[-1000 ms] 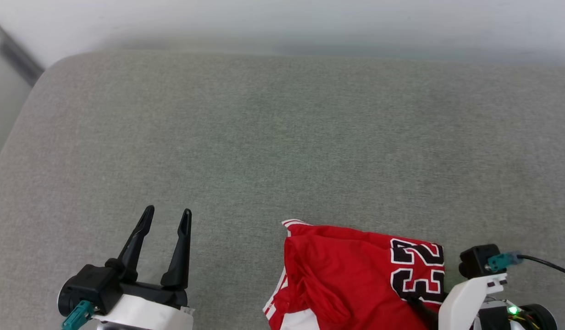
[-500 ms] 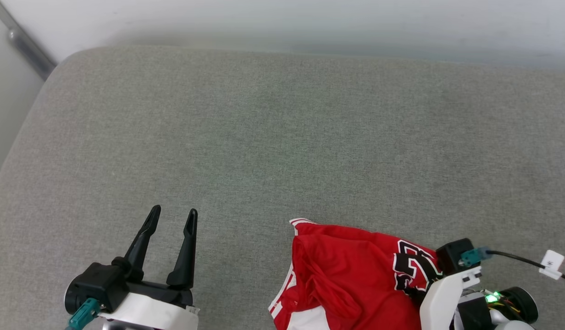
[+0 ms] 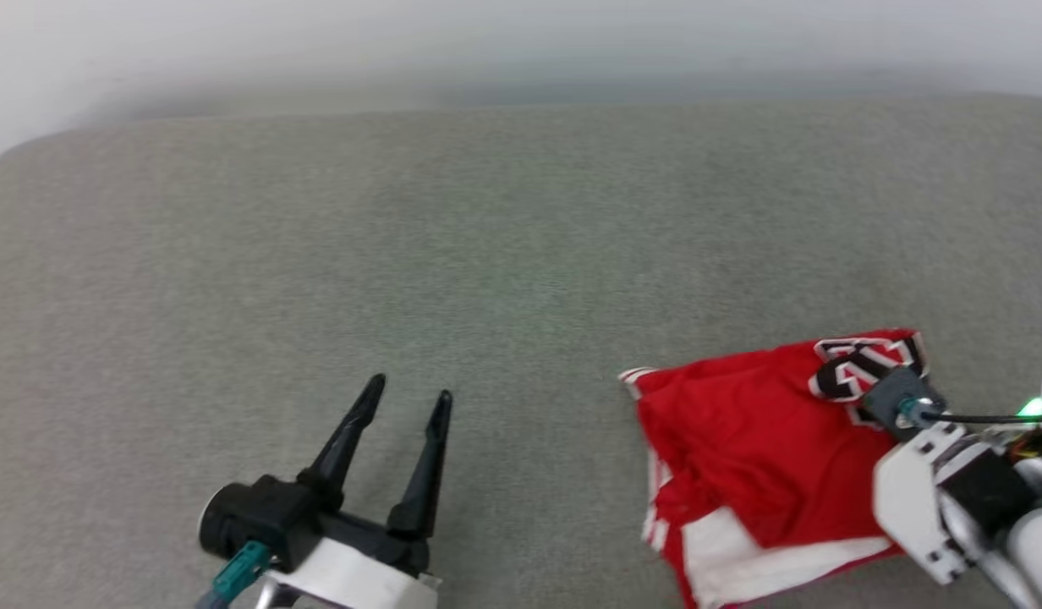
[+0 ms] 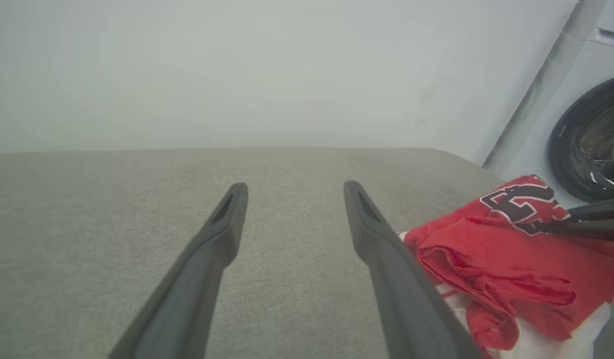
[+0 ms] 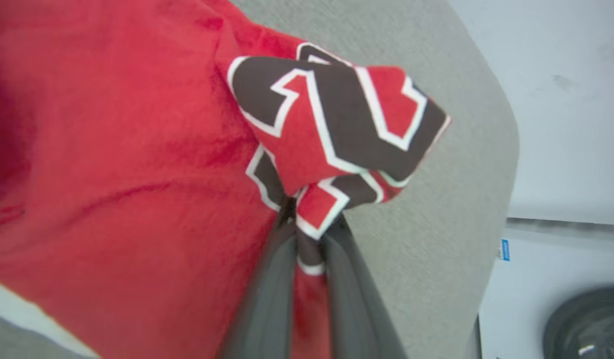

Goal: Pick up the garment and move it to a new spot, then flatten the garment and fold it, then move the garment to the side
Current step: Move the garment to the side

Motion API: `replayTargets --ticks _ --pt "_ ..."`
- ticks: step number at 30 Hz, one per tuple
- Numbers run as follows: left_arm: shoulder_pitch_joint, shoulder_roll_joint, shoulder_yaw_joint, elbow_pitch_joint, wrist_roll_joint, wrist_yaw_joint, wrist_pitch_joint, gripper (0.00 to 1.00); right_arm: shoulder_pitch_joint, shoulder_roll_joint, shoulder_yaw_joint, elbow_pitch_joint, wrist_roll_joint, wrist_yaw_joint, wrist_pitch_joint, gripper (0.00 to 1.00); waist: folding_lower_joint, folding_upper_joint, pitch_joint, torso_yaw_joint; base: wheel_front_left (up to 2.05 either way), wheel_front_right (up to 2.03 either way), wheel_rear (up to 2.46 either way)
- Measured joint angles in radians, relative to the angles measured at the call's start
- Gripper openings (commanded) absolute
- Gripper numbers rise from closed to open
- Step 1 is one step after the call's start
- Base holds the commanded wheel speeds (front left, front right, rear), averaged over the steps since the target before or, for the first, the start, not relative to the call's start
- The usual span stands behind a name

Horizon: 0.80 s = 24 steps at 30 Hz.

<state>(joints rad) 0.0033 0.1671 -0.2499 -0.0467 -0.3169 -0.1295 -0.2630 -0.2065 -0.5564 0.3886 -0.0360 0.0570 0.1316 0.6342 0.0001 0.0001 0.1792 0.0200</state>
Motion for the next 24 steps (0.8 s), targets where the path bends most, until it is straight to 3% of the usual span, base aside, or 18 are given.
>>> replayTargets --ticks 5,10,17,24 --pt "-0.065 -0.002 -0.079 -0.003 0.02 0.0 0.0 1.0 -0.086 -0.183 0.047 -0.036 -0.02 0.0 0.019 0.0 0.0 0.0 0.034 -0.085 0.0 0.0 0.0" --pt "-0.14 0.008 -0.135 -0.018 0.024 0.0 0.0 1.0 -0.169 -0.308 0.055 -0.011 -0.029 0.0 -0.018 0.0 0.0 0.0 0.1 -0.164 0.0 0.0 0.0" --pt "-0.236 0.054 -0.201 -0.043 0.034 -0.001 0.0 1.0 -0.216 -0.342 -0.041 0.133 -0.04 0.0 -0.128 0.0 0.0001 0.0 0.229 -0.249 0.0 0.0 0.0" --pt "-0.301 0.096 -0.238 -0.073 0.041 -0.001 0.0 1.0 -0.24 -0.318 -0.198 0.334 -0.1 0.0 -0.271 0.0 0.0001 0.0 0.353 -0.292 0.0 0.0 0.0"
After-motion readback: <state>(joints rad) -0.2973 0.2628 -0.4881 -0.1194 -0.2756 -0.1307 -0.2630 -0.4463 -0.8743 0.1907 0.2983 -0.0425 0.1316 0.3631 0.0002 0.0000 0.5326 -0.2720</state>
